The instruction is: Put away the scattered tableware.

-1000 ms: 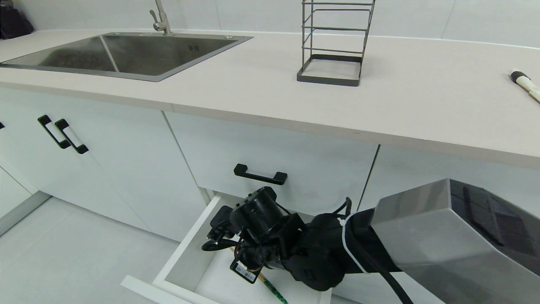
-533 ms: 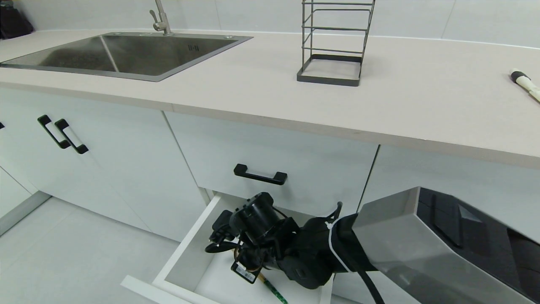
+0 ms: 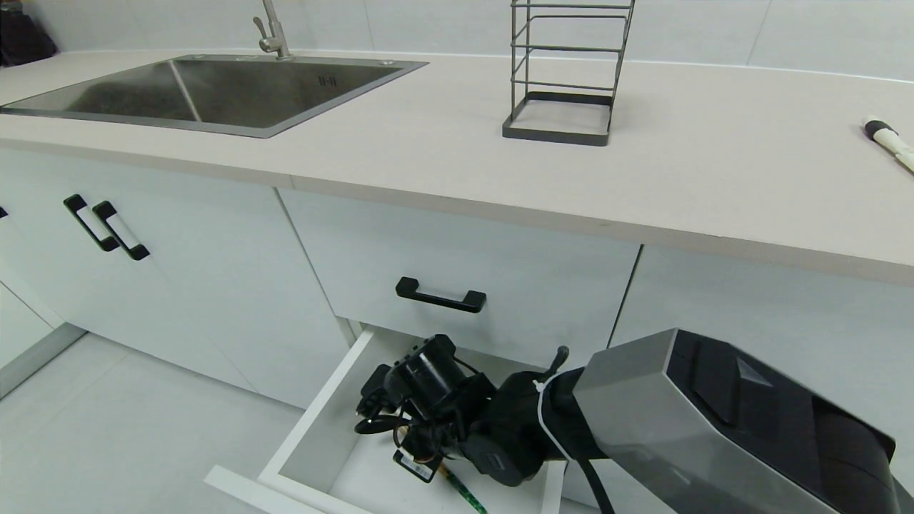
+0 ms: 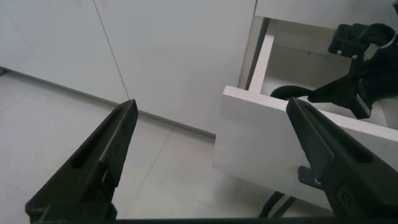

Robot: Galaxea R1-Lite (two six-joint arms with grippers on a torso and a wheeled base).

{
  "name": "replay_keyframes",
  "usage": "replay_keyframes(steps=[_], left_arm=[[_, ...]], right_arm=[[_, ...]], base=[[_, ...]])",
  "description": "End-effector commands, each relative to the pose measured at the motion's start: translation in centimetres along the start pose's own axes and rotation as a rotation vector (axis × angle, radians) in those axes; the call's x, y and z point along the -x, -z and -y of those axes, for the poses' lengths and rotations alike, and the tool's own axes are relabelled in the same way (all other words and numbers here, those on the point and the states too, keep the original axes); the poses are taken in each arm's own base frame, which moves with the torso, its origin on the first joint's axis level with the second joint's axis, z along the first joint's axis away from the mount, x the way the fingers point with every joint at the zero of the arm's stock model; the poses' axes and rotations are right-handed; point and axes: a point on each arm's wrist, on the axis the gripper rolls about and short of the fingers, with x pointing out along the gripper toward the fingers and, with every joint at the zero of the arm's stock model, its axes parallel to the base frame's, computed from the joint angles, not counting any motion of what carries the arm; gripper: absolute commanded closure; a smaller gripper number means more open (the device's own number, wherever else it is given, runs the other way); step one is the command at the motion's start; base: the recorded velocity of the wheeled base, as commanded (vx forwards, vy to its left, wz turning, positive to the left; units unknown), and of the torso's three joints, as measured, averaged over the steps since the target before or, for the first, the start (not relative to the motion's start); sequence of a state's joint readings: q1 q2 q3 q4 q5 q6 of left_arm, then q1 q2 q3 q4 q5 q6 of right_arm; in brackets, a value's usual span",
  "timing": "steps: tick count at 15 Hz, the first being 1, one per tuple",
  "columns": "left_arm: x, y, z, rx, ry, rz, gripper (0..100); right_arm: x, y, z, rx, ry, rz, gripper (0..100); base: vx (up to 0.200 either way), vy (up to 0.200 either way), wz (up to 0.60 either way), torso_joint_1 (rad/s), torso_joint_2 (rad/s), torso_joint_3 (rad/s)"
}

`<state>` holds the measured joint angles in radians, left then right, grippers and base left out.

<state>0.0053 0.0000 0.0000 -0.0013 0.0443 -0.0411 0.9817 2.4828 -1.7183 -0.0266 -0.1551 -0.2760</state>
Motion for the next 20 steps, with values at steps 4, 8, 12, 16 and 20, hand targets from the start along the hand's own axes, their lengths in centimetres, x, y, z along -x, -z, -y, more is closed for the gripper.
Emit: replay_keyframes(steps=[4, 8, 12, 16, 20], left_arm=[[0.0, 0.0, 0.0, 0.0, -0.001, 0.0, 0], [0.0, 0.0, 0.0, 0.0, -0.001, 0.0, 0], [0.0, 0.0, 0.0, 0.0, -0.001, 0.0, 0], [0.0, 0.0, 0.0, 0.0, -0.001, 0.0, 0], [0.0, 0.0, 0.0, 0.0, -0.001, 0.0, 0]], right_arm=[[-1.1, 0.7, -0.4, 0.004, -0.004, -0.021, 100], [-2.7, 0.8, -0.7, 0.001, -0.002, -0.012, 100], [-3.1, 0.9, -0.7, -0.001, -0.001, -0.011, 100], [-3.7, 1.5, -0.6, -0.002, -0.002, -0.028, 100], [-4.0, 1.8, -0.7, 0.004, -0.004, -0.039, 100]], base=[[0.0, 0.0, 0.0, 0.0, 0.0, 0.0], [0.0, 0.0, 0.0, 0.0, 0.0, 0.0], [0.0, 0.0, 0.0, 0.0, 0.0, 0.0], [0.0, 0.0, 0.0, 0.0, 0.0, 0.0], [0.0, 0.0, 0.0, 0.0, 0.0, 0.0]])
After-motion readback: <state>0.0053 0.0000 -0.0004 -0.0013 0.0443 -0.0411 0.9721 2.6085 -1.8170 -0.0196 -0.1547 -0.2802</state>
